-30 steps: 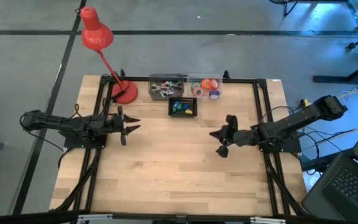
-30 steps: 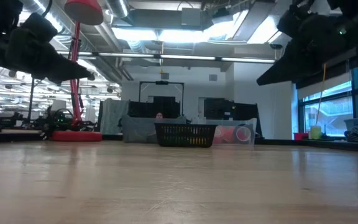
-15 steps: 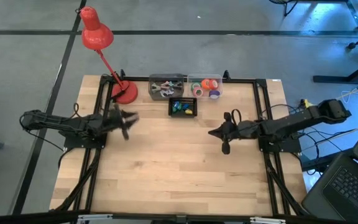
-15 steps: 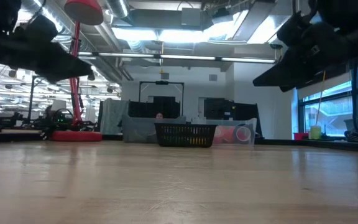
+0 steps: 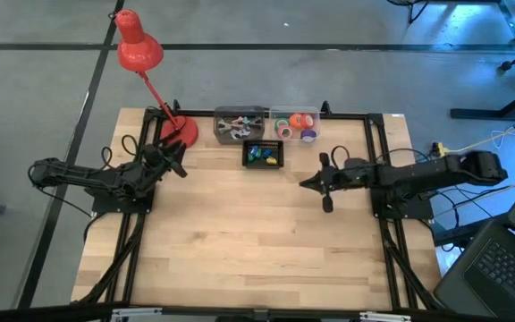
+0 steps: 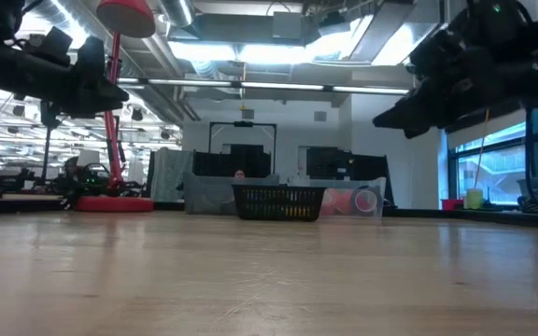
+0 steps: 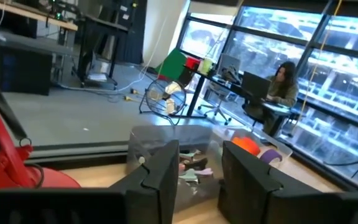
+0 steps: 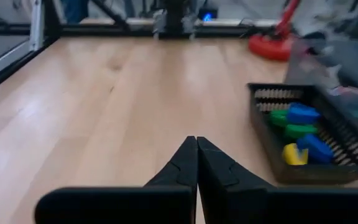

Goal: Pick and place Stapler, Stapler remover, tape
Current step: Return to Home Position

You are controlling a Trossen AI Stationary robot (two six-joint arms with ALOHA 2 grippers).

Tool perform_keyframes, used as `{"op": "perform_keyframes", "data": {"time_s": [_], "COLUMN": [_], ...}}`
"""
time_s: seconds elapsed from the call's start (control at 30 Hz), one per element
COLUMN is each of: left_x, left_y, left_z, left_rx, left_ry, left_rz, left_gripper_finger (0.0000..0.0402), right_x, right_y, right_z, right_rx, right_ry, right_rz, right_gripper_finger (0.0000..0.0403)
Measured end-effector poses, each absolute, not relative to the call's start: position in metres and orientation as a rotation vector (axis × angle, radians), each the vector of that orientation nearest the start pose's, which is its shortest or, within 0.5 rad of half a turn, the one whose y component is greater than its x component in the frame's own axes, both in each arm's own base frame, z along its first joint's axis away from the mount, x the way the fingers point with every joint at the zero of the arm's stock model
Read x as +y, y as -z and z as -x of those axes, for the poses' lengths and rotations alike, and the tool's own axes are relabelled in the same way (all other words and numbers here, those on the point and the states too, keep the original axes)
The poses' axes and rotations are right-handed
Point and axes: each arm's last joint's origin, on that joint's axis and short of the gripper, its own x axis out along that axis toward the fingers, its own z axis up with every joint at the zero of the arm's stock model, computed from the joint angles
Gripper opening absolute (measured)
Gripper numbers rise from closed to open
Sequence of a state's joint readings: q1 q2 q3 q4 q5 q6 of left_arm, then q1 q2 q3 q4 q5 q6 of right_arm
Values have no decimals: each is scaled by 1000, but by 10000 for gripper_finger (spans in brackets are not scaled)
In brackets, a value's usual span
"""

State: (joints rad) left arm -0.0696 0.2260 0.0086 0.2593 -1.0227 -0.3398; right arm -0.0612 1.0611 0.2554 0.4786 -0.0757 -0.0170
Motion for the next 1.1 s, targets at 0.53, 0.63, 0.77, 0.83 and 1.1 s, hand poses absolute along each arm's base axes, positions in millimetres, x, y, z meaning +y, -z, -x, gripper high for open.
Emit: {"op": "perform_keyframes", "data": {"time_s": [0.53,0.63,0.77,0.83,1.1], "left_x": [18,18,18,18,18], "left_y": [-172,-172,-172,-172,-172], "left_z": [-99,-99,-99,-99,-99], "left_rx": [-174,-175,-175,-175,-175], "left_ry": [-938,-938,-938,-938,-938], "left_rz": [292,292,292,292,292], "left_gripper_finger": [117,114,117,119,118], "right_x": [-16,-15,-14,-14,-14], "right_y": [-165,-170,-171,-171,-168], "right_z": [-135,-126,-118,-115,-102], "right_rx": [-10,-38,-37,-34,-16], "right_ry": [-72,-60,-34,-28,50], "right_rz": [40,87,109,119,89], "right_gripper_finger": [0,0,0,0,12]}}
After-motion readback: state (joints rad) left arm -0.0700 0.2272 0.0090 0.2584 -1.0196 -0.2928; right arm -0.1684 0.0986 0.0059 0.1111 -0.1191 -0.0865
